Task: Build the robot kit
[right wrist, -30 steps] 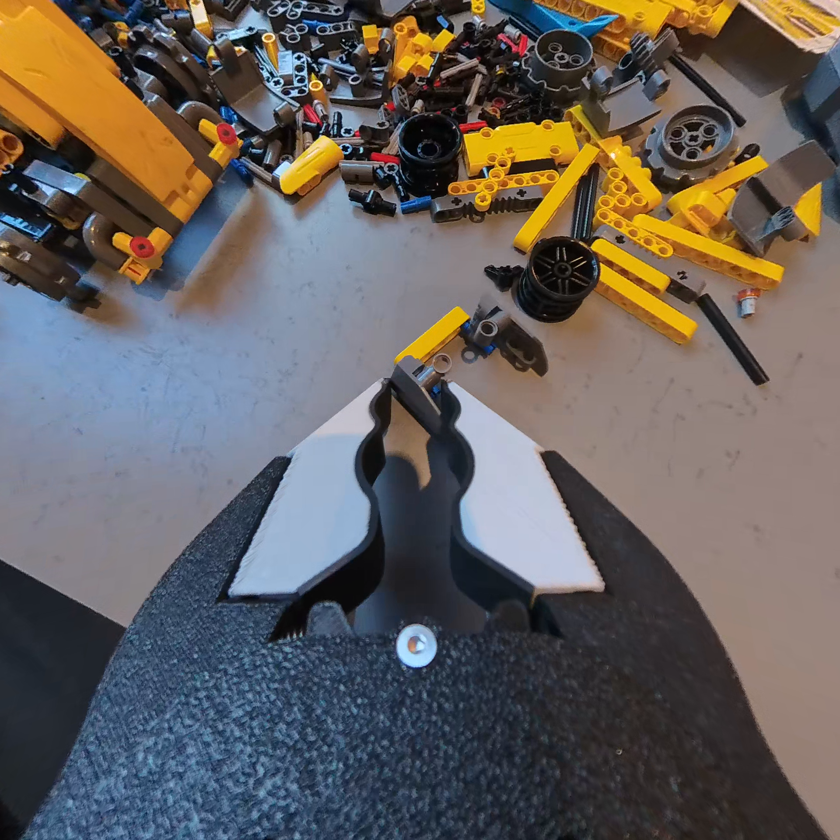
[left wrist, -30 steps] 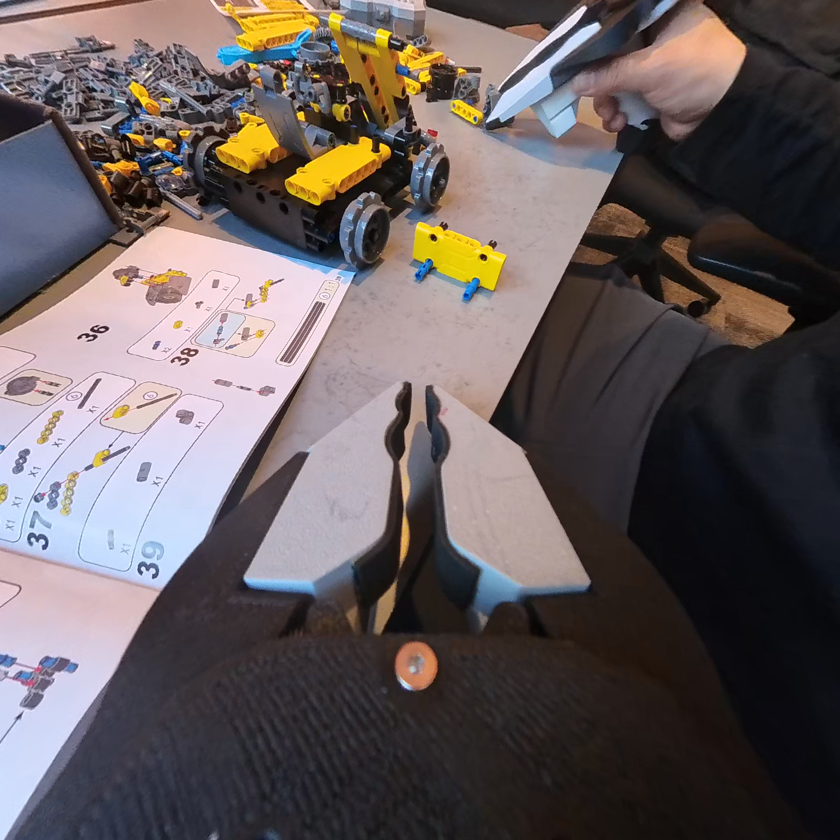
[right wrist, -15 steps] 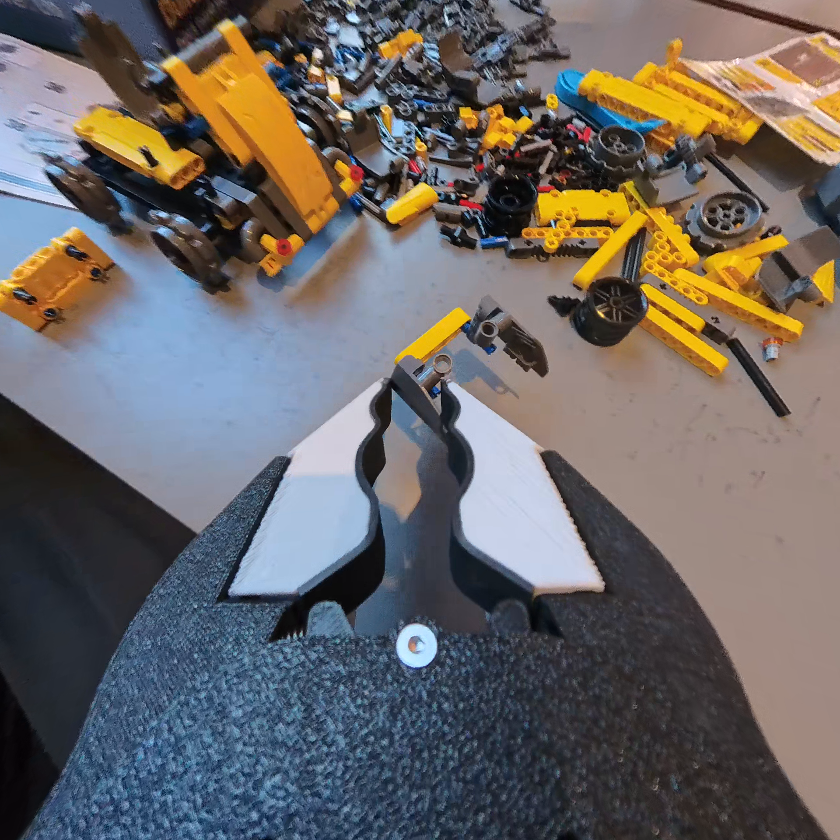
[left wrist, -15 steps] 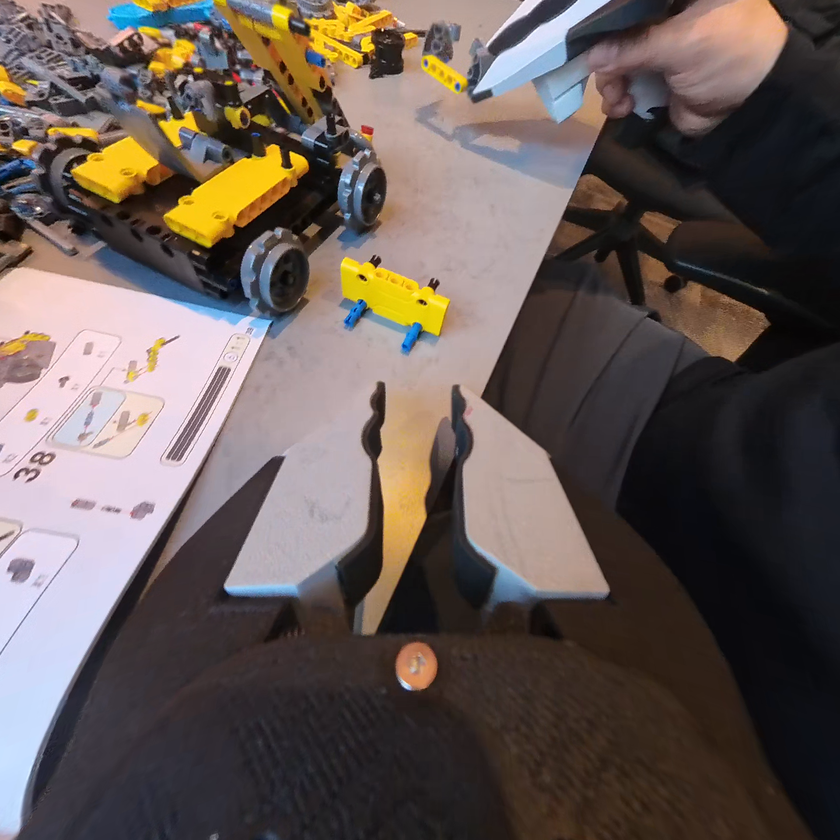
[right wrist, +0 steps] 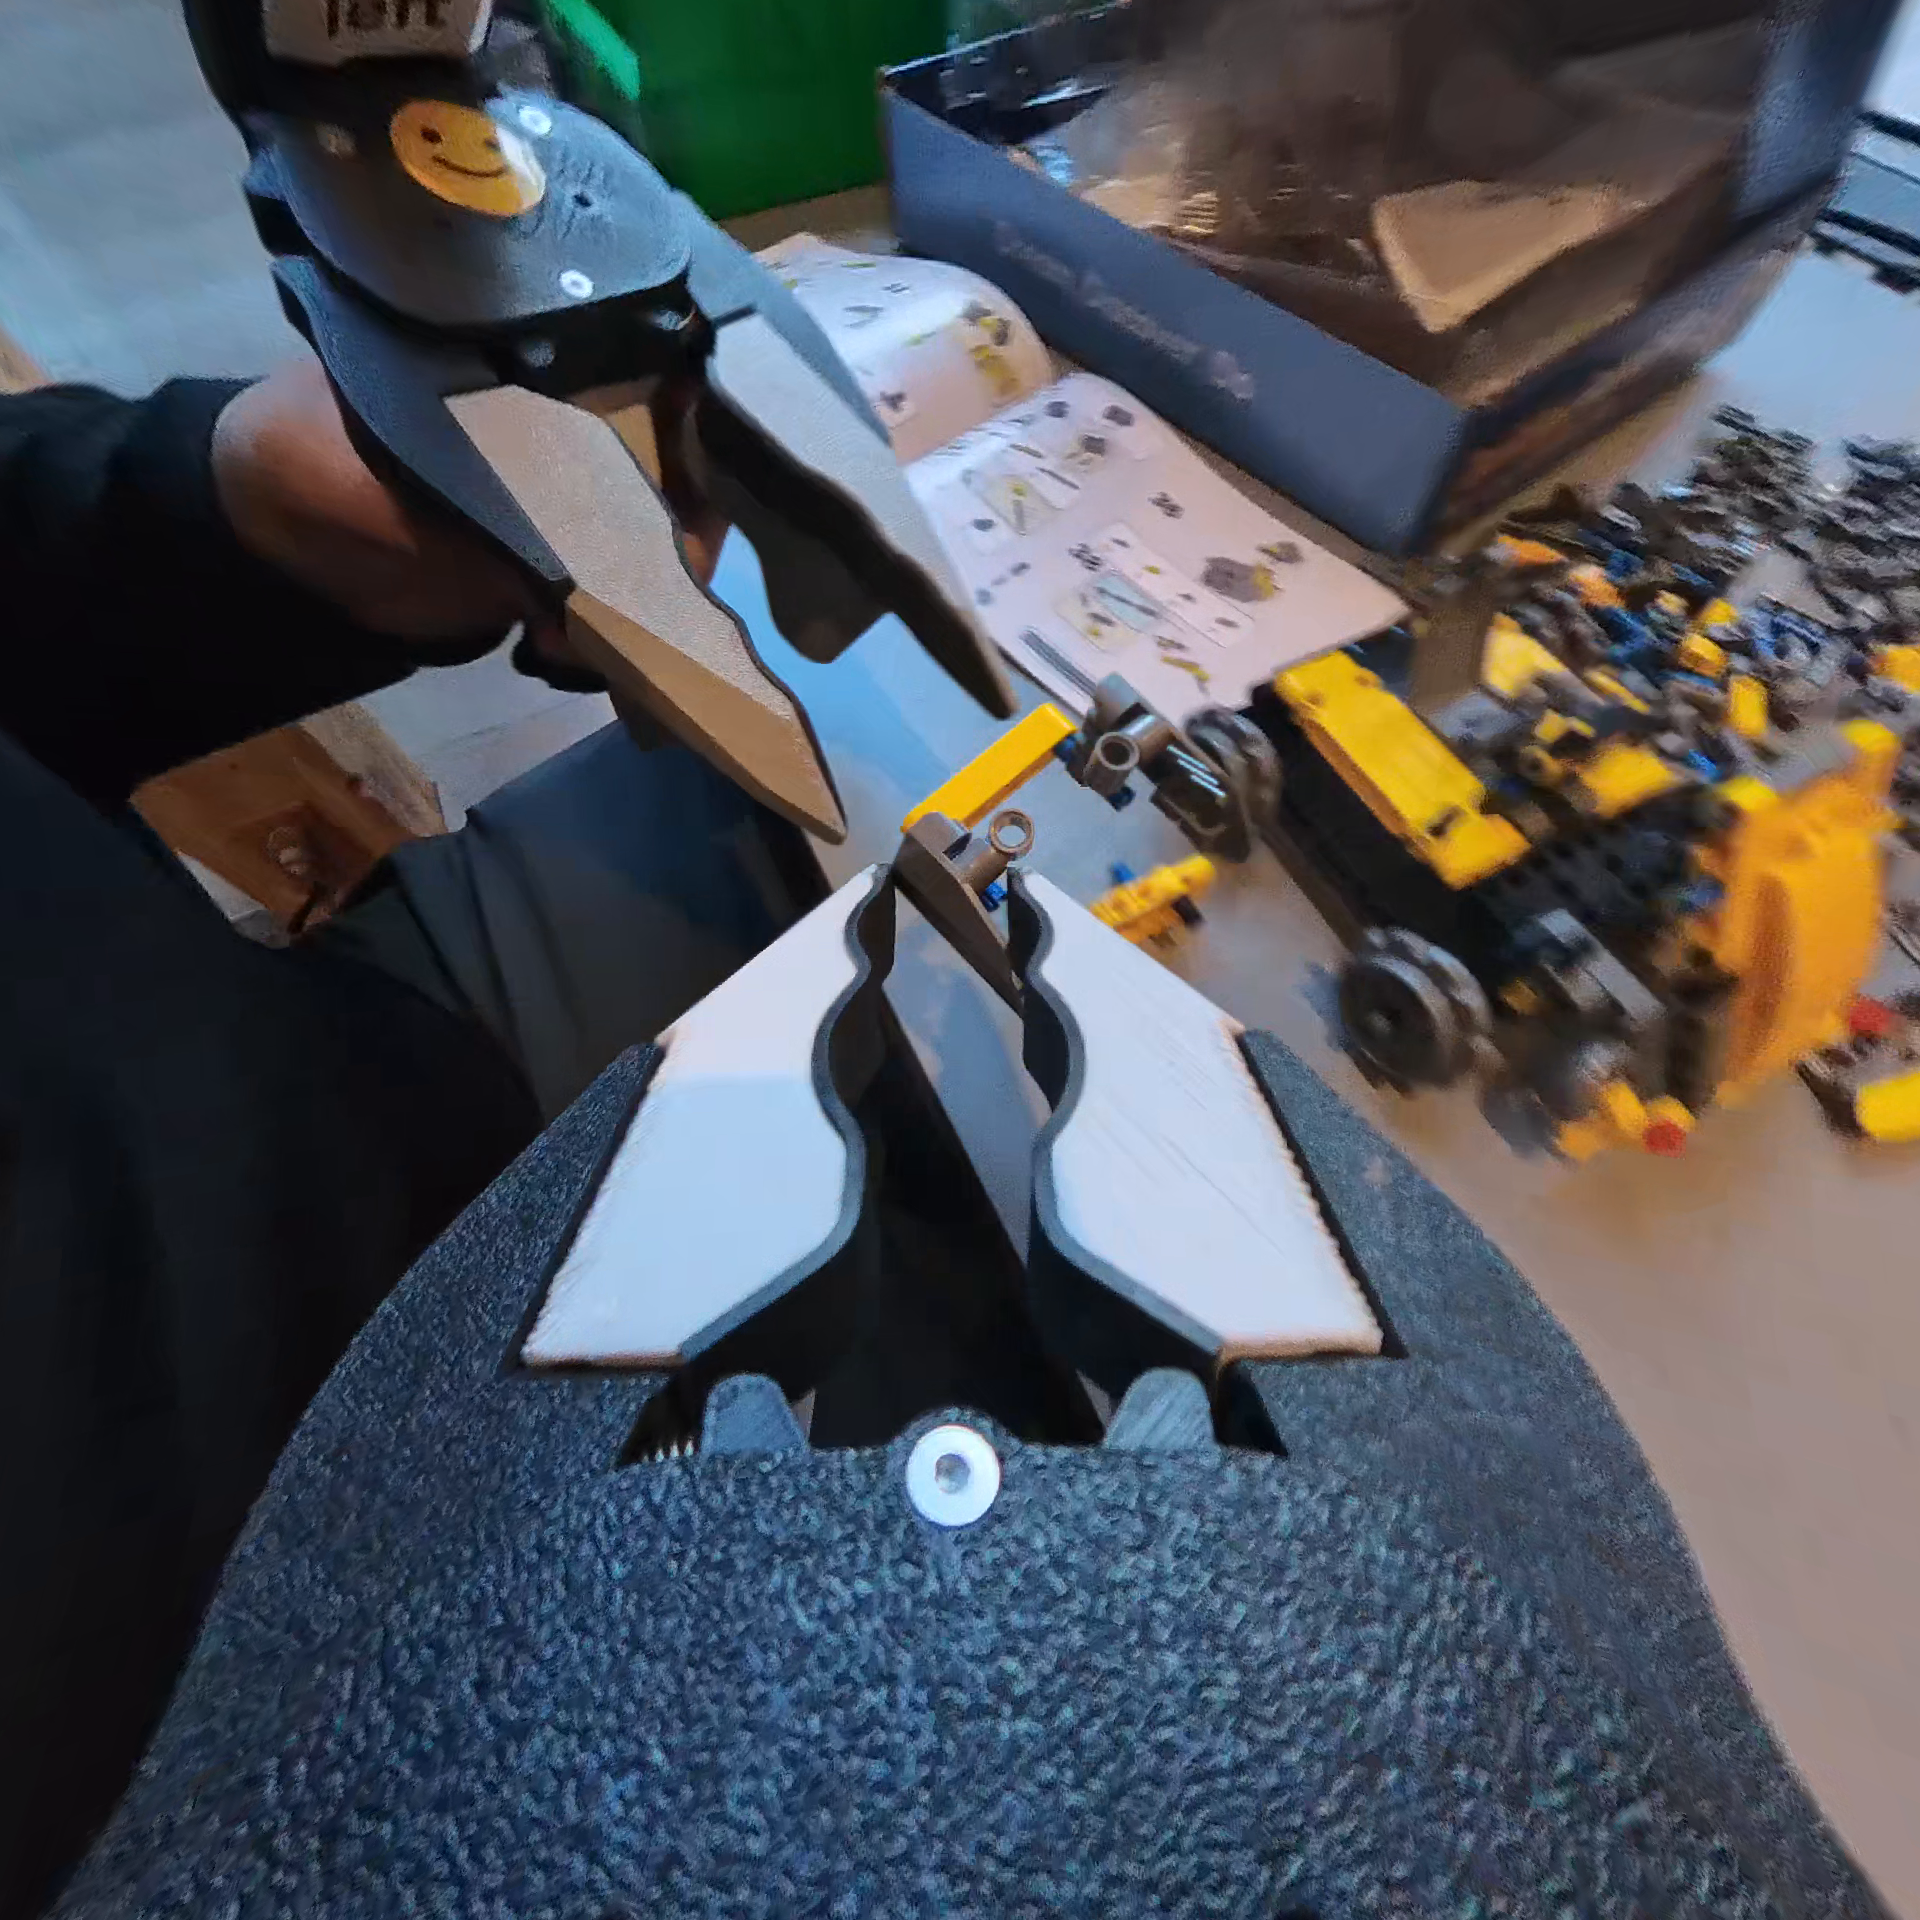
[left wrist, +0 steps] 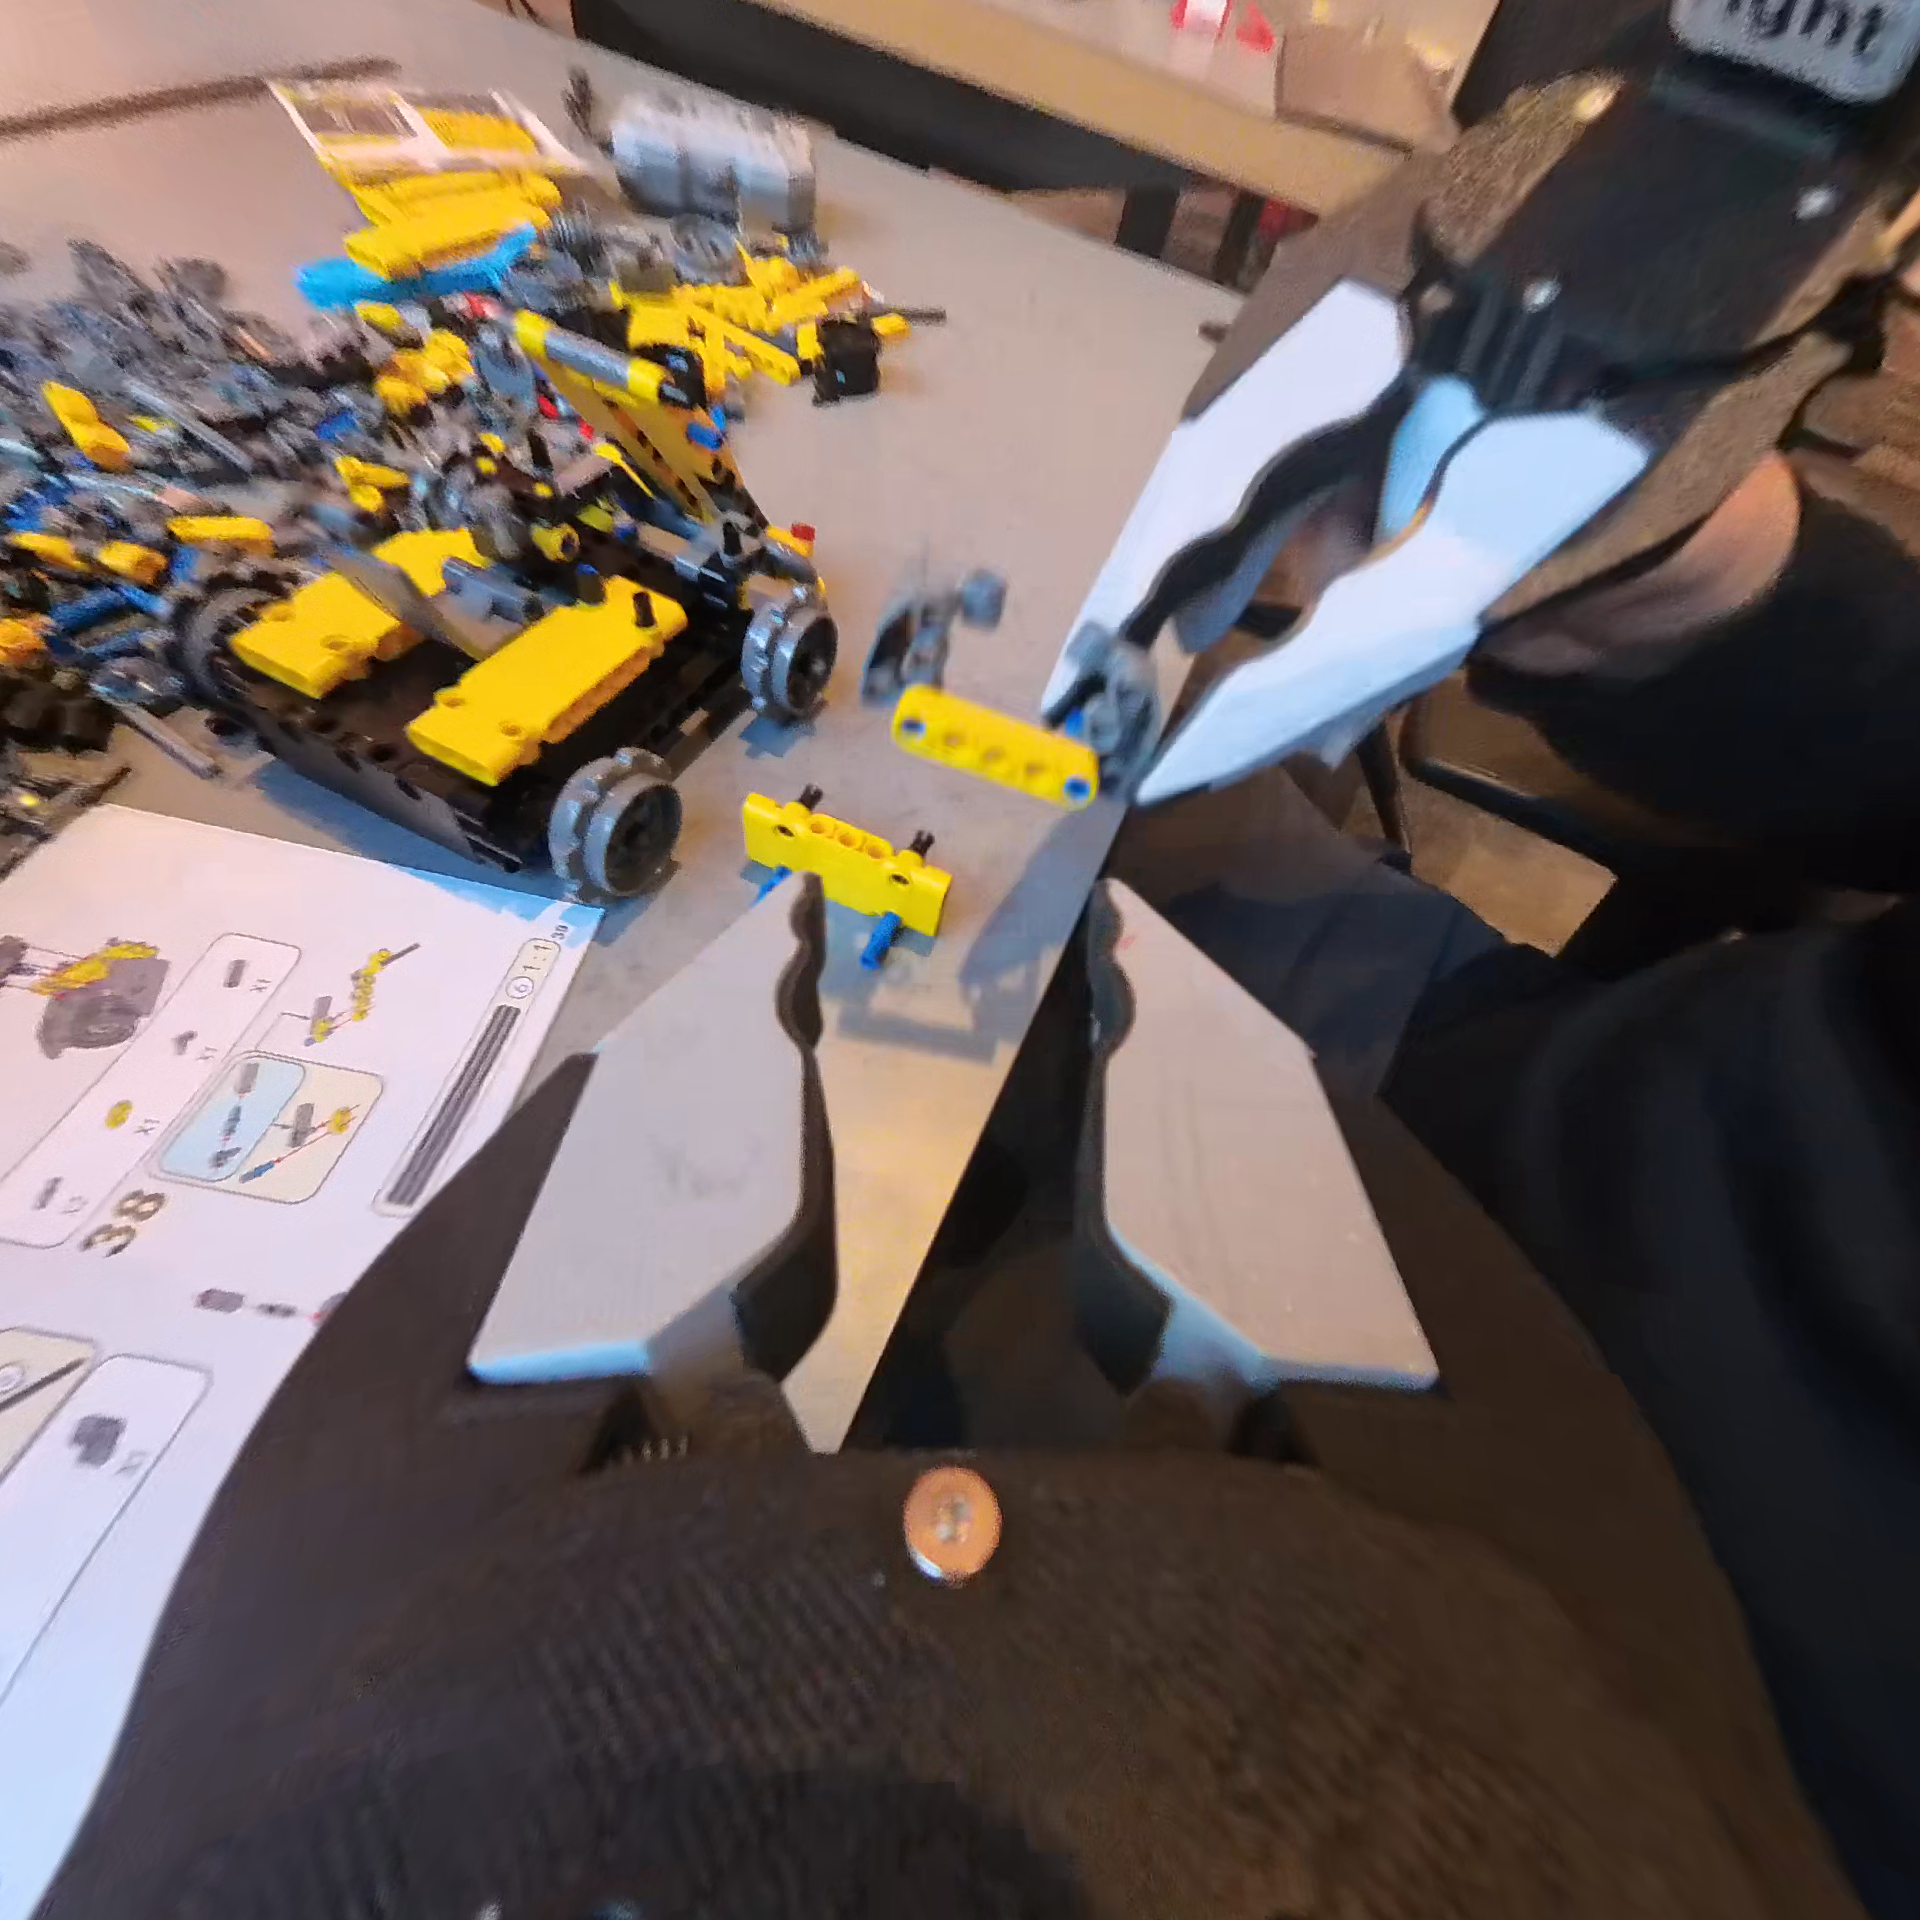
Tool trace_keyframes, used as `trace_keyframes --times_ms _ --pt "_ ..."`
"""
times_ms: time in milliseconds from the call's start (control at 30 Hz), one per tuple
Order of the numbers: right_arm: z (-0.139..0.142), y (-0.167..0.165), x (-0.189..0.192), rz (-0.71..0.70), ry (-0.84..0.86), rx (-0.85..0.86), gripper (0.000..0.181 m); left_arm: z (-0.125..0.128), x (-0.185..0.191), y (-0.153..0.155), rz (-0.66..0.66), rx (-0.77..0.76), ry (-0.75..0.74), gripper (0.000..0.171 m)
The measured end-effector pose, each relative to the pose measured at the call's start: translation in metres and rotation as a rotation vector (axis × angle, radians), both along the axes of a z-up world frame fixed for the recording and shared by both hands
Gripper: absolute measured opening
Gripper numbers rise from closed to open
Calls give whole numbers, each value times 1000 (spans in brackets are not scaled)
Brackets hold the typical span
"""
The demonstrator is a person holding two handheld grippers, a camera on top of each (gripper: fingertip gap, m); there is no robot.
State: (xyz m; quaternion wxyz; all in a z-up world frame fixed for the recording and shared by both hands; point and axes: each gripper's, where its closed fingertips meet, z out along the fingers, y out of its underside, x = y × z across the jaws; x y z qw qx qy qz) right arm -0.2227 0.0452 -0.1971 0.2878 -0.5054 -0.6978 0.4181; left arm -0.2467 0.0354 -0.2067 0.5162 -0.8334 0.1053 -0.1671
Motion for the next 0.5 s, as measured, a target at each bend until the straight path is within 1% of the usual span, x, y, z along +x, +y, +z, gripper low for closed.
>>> trace_keyframes --times_ms 33,100,133,200,267,367,433,500 --pt "-1 -10 -7 20 -9 4 22 3 -1 -6 -12 23 18 52" --pt "-4 -30 -20 50 -35 -23 21 0 -11 -22 -15 47 91 70" --pt "-8 -38 -27 58 -55 -30 21 -5 -20 -30 13 63 134 70" --pt "-18 -47 -38 53 -90 -14 21 -15 -36 -44 59 72 185 77" --pt "-33 -53 -48 51 -143 13 21 -20 -46 -50 93 54 212 79" --pt "-53 -52 -61 22 -214 62 21 -26 -50 -49 105 32 224 79" --pt "-65 -46 -68 -11 -246 109 21 -36 -50 -49 100 0 232 79" --pt "-71 -44 -70 -24 -260 111 23 -46 -51 -49 99 -35 269 79"
